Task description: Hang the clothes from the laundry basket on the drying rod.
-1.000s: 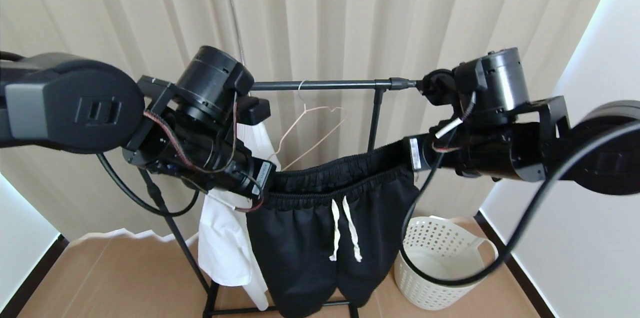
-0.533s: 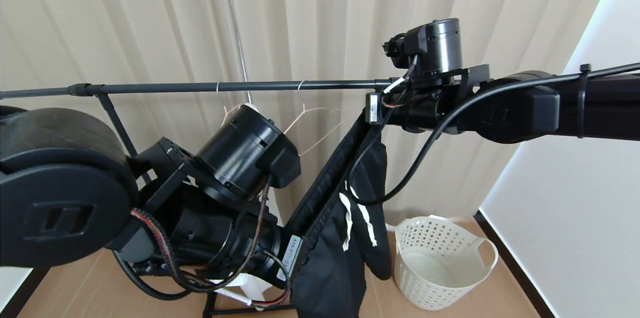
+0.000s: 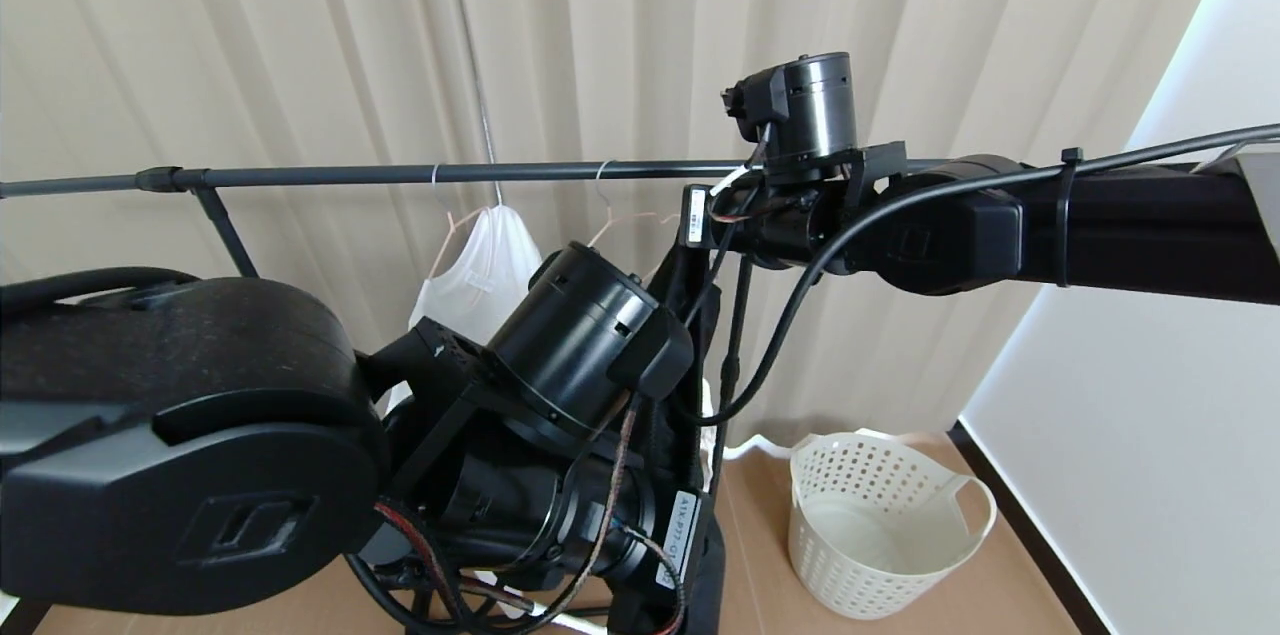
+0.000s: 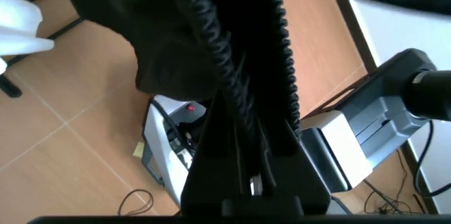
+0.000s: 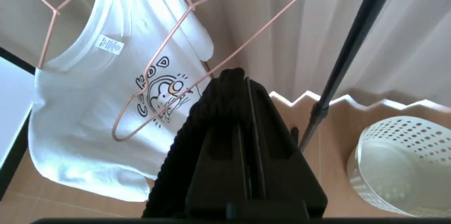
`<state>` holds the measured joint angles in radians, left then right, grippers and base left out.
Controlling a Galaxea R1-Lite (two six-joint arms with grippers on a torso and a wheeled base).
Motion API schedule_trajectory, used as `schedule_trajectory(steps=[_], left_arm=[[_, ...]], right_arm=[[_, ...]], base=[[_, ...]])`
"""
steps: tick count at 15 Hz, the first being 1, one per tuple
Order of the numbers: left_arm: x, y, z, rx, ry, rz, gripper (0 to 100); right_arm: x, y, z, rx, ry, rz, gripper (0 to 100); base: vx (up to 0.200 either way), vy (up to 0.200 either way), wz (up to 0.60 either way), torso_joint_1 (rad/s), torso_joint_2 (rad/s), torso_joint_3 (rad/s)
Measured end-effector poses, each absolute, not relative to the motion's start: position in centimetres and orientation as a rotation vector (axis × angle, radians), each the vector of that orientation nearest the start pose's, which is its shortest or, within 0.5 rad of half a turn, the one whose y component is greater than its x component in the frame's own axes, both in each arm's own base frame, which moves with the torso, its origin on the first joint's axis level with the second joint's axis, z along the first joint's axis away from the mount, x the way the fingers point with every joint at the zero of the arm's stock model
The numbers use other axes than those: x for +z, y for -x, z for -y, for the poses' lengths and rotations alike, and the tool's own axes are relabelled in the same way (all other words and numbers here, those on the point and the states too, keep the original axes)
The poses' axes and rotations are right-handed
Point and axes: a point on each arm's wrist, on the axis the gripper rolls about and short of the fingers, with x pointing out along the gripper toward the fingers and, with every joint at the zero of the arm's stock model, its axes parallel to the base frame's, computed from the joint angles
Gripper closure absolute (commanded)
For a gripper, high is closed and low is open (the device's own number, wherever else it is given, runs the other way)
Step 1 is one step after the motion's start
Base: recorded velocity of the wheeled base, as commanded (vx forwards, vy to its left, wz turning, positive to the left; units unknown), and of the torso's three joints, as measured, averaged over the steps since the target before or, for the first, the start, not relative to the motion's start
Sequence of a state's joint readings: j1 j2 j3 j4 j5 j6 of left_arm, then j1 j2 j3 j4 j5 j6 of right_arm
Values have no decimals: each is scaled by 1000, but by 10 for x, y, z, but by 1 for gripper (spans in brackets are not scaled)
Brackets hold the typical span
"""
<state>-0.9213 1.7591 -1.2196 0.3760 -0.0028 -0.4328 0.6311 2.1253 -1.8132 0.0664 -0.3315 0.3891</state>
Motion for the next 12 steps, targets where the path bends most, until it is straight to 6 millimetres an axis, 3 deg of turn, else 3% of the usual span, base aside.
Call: schedule_trajectory(steps=[2, 6, 9, 12], left_arm=[[184, -188, 236, -612, -39, -1017, 100], [182, -207, 205, -501, 19, -1004, 100], [181, -227, 193, -457, 61, -946, 100], [178, -243, 186, -430, 21, -919, 100]], right_arm=[[239, -354, -249, 214, -222, -395, 100], [231, -331, -219, 133, -172, -452, 100], [221, -312, -199, 19, -113, -473, 100], [224, -288, -182, -2, -87, -480, 100]], base=[[0, 0, 0, 0, 0, 0], [0, 0, 0, 0, 0, 0], [0, 0, 0, 0, 0, 0], [0, 0, 0, 0, 0, 0]])
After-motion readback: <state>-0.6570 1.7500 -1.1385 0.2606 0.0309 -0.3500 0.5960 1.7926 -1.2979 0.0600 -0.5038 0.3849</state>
